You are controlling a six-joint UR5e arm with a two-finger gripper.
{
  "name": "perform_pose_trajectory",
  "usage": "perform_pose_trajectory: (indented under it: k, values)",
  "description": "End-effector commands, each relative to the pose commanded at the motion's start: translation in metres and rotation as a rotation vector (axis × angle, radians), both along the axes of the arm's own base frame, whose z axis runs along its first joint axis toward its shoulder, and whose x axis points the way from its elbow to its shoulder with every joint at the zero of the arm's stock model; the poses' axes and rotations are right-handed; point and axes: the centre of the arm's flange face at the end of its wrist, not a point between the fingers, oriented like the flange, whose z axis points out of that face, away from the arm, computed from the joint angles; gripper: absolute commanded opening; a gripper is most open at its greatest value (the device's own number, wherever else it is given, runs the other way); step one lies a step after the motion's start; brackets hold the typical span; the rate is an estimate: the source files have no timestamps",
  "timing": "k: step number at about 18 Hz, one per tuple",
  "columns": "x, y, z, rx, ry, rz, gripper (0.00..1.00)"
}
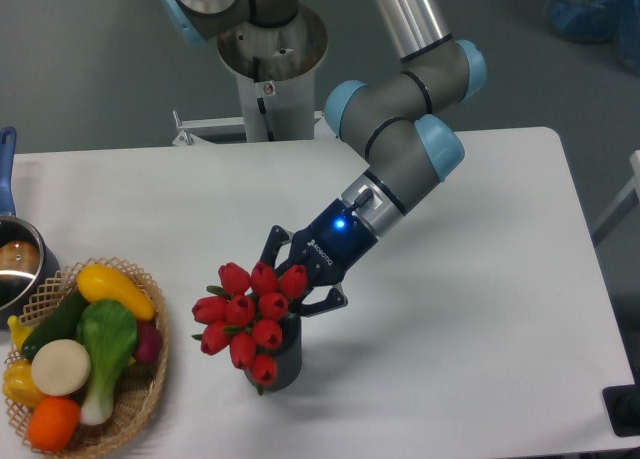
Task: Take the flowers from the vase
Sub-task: 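Lift the gripped tulips up out of the grey vase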
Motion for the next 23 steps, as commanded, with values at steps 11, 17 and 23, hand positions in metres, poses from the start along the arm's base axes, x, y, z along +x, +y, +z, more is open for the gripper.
perform_pose_trajectory:
  k: [11,17,23]
  values:
    - [-0.001,-0.019,0.057,0.164,-0.024,0.0,0.34]
    - [-0.005,-0.026,0.087,0.21,-0.044,0.011,0.34]
    - [-0.021,-0.032,0.122,0.257,-0.061,0.027,0.34]
